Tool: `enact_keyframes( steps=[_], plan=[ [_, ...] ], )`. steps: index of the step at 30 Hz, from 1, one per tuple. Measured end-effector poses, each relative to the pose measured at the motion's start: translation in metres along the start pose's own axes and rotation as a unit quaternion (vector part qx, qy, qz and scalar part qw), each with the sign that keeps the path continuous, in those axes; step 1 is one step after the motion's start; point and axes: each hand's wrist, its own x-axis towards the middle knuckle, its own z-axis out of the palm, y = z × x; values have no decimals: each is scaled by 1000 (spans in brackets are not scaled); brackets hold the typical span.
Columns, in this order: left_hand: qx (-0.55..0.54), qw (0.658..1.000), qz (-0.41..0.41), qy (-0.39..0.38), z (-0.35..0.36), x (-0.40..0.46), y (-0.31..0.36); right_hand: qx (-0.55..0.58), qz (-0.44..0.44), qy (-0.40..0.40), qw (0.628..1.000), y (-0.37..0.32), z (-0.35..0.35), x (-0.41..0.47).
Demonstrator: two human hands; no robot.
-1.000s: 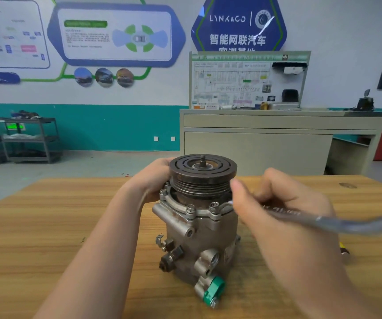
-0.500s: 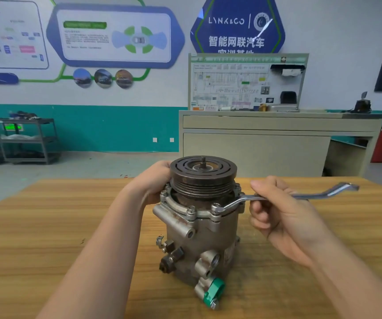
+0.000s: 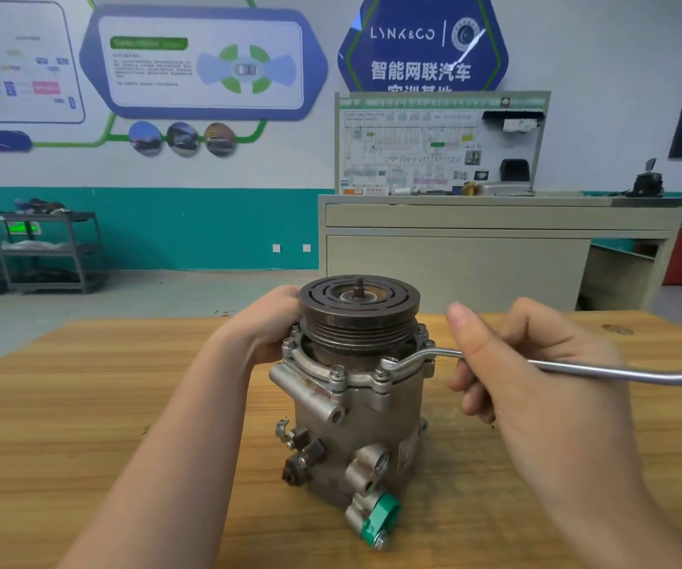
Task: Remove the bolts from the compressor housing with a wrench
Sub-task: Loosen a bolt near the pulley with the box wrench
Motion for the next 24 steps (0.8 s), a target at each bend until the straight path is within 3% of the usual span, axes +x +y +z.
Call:
enact_keyframes(
  steps=[8, 9, 12, 15, 18, 21, 24],
  plan=[
    [59, 997, 32, 39, 3, 0, 1, -146, -91, -25, 985, 3, 22, -10],
    [61, 997, 36, 40, 3, -1, 2, -124, -55, -30, 990, 11, 30, -5],
    [92, 994, 51, 40, 4, -3, 4, 14, 183, -88, 979, 38, 22, 6],
    [108, 992, 60, 34, 4, -4, 5, 32, 160, -83, 983, 38, -6, 16],
    [68, 996, 53, 27, 3, -4, 3, 269, 214, -145, 928, 38, -17, 25],
    [80, 994, 64, 31, 4, -4, 3, 305, 273, -166, 897, 38, -10, 41],
    [103, 991, 76, 34, 3, -3, 6, 333, 230, -126, 906, 33, -11, 45]
  ],
)
